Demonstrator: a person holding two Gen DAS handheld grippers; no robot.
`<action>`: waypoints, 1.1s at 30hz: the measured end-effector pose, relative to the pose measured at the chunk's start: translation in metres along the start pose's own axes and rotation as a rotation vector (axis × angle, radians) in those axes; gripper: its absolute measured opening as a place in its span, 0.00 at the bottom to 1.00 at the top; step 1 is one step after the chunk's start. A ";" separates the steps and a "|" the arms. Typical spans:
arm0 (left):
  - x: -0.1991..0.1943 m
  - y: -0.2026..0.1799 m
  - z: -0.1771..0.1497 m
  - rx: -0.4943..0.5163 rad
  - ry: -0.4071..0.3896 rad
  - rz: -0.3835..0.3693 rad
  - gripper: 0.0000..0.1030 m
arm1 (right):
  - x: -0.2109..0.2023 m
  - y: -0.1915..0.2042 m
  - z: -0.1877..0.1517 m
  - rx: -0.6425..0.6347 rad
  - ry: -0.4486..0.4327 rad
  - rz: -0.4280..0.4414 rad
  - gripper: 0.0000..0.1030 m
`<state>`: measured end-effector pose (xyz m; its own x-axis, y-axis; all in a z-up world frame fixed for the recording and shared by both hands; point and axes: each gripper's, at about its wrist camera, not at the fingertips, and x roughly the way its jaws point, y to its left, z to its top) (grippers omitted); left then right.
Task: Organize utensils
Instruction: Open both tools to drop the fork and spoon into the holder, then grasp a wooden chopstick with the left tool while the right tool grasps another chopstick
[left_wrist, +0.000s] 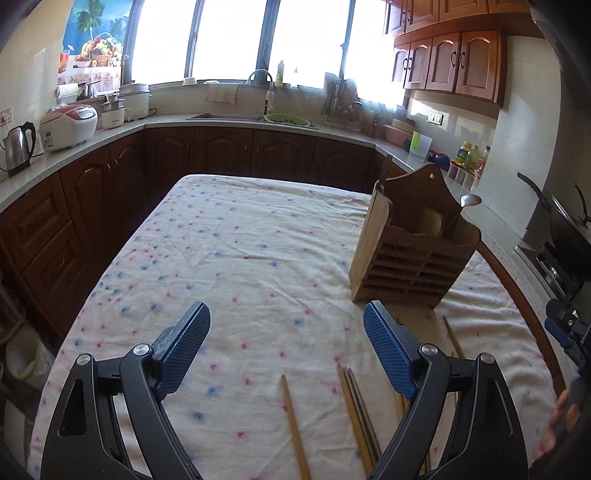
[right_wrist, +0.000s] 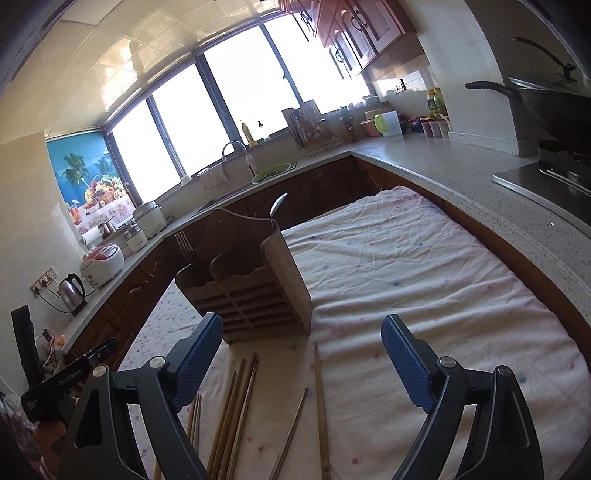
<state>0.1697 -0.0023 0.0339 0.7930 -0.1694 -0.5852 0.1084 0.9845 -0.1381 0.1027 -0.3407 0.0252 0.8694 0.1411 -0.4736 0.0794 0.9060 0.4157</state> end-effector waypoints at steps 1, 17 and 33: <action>-0.001 0.001 -0.005 0.002 0.008 -0.004 0.85 | -0.001 -0.001 -0.005 0.002 0.008 -0.003 0.87; 0.014 0.009 -0.041 0.045 0.154 0.038 0.84 | 0.005 0.006 -0.039 -0.039 0.095 -0.033 0.86; 0.045 0.008 -0.048 0.044 0.330 -0.005 0.52 | 0.077 0.015 -0.040 -0.181 0.266 -0.072 0.56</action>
<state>0.1771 -0.0045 -0.0319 0.5564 -0.1727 -0.8128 0.1435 0.9834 -0.1108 0.1512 -0.2999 -0.0358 0.7050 0.1515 -0.6929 0.0276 0.9703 0.2403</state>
